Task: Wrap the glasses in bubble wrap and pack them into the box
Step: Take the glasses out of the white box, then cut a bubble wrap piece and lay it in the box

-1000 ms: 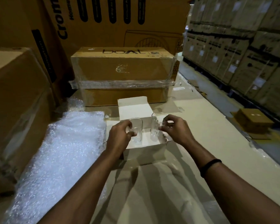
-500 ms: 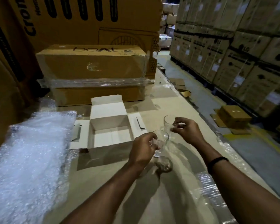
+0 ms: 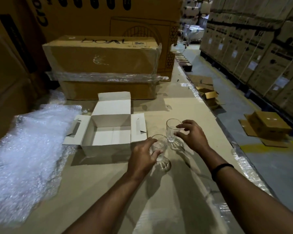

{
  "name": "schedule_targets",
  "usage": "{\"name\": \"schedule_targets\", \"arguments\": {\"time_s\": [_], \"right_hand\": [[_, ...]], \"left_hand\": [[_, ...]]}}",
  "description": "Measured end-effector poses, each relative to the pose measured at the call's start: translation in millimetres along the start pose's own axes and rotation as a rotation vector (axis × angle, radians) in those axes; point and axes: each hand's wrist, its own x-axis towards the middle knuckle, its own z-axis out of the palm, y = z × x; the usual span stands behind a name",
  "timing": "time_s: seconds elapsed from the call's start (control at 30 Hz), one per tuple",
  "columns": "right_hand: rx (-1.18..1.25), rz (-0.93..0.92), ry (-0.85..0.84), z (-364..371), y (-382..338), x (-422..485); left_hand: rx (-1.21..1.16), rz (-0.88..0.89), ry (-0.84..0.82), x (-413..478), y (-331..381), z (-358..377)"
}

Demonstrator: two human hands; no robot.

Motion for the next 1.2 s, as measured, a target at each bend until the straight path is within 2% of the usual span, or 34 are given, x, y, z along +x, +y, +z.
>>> {"name": "schedule_targets", "arguments": {"time_s": [0.1,0.23,0.33,0.43,0.5,0.57,0.63,0.67,0.73,0.8,0.9,1.03,1.1,1.17,1.2], "right_hand": [[-0.063,-0.035,-0.011,-1.4,-3.0,2.1],[-0.212,-0.009,-0.113,-16.0,-17.2,6.3],[-0.262,-0.029,-0.045,-29.9,-41.0,3.1],[-0.214,-0.129,0.027,-27.4,-87.2,-2.9],[-0.203,-0.186,0.01,-13.1,-122.1,-9.1],[-0.209,-0.226,-0.062,10.1,-152.0,-16.7],[-0.277,-0.23,-0.198,41.5,-174.2,-25.2],[-0.343,-0.217,-0.274,56.9,-179.6,-29.6],[-0.478,-0.186,-0.384,91.3,-189.0,-39.9],[-0.536,-0.146,-0.43,116.5,-190.9,-47.8],[-0.551,-0.134,-0.375,134.9,-185.8,-51.5],[-0.58,-0.144,-0.339,132.6,-176.9,-46.9],[-0.597,-0.184,-0.247,136.0,-179.8,-52.4],[-0.486,-0.315,-0.082,143.3,-193.6,-68.1],[-0.397,-0.411,-0.018,150.9,-201.6,-78.6]], "left_hand": [[0.023,-0.01,0.002,3.0,4.1,2.4],[0.025,-0.033,-0.045,-1.2,5.3,-2.0],[-0.04,-0.029,-0.062,-8.3,-3.1,-13.5],[-0.175,0.021,0.015,-19.7,-14.1,-32.6],[-0.178,0.076,0.125,-23.2,-30.4,-51.0],[-0.032,0.148,0.274,-21.7,-52.3,-75.0],[0.251,0.208,0.392,-16.1,-78.8,-100.9],[0.399,0.18,0.407,-13.2,-89.8,-111.3],[0.602,0.02,0.365,-11.6,-115.8,-135.0],[0.659,-0.106,0.255,-12.7,-135.7,-151.9],[0.51,-0.148,0.06,-15.6,-149.1,-165.2],[0.318,-0.122,-0.005,-18.1,-151.5,-175.5],[0.259,-0.053,0.043,-21.3,-157.7,-188.9],[0.322,0.055,0.234,-26.0,-170.0,-208.6],[0.394,0.051,0.337,-29.2,-177.0,-221.4]]}}
